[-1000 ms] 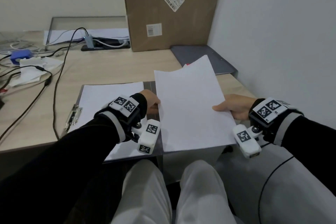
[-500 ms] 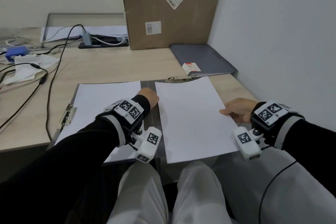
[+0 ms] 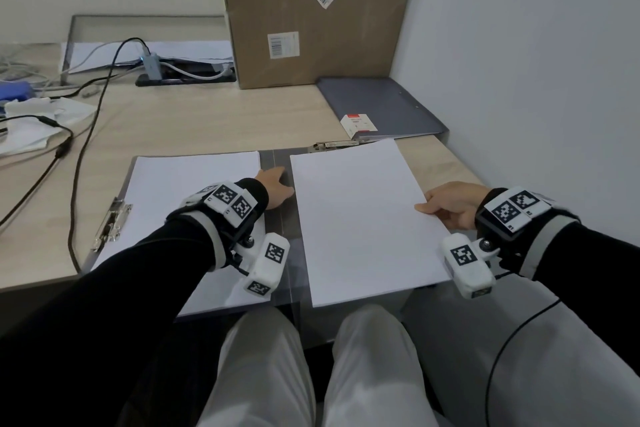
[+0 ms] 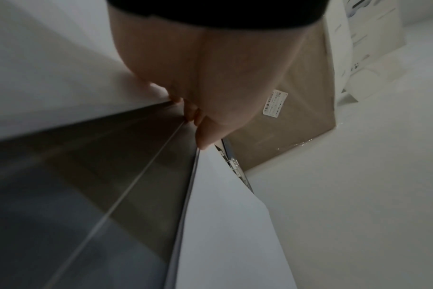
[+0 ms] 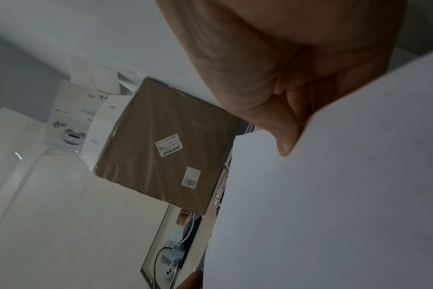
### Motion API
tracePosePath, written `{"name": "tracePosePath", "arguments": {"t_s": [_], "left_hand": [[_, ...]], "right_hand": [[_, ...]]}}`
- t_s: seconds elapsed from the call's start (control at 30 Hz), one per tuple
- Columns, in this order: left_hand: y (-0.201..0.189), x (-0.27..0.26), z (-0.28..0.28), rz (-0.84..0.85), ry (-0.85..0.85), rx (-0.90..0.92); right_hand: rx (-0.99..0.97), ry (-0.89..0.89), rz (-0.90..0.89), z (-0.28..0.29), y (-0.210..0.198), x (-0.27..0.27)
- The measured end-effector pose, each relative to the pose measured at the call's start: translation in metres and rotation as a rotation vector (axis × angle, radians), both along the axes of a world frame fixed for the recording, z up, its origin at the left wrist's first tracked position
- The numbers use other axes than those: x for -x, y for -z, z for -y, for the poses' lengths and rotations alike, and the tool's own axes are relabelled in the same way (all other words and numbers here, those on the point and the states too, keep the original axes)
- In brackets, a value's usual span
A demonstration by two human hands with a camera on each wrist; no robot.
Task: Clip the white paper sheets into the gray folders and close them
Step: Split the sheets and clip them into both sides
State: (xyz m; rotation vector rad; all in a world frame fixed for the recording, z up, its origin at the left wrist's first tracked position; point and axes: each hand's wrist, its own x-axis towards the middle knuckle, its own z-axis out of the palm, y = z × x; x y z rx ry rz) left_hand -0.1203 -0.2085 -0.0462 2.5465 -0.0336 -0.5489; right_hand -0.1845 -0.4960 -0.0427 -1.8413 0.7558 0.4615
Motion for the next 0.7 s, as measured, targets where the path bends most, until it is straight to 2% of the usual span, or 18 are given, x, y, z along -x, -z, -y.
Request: {"name": "tracePosePath", "arguments": {"t_s": [0.2,0.7], "left_hand": [[0.003,-0.003,-0.003,0.012,0.044,-0.016],[0.010,-0.004,-0.003,0.043,0.120,-0.024]], "right_hand": [[-0.011,0.011,-0.002,-0.004,0.002,-0.009],[0.109,-0.068,0.055,-0.013,0.005,-0.018]]}}
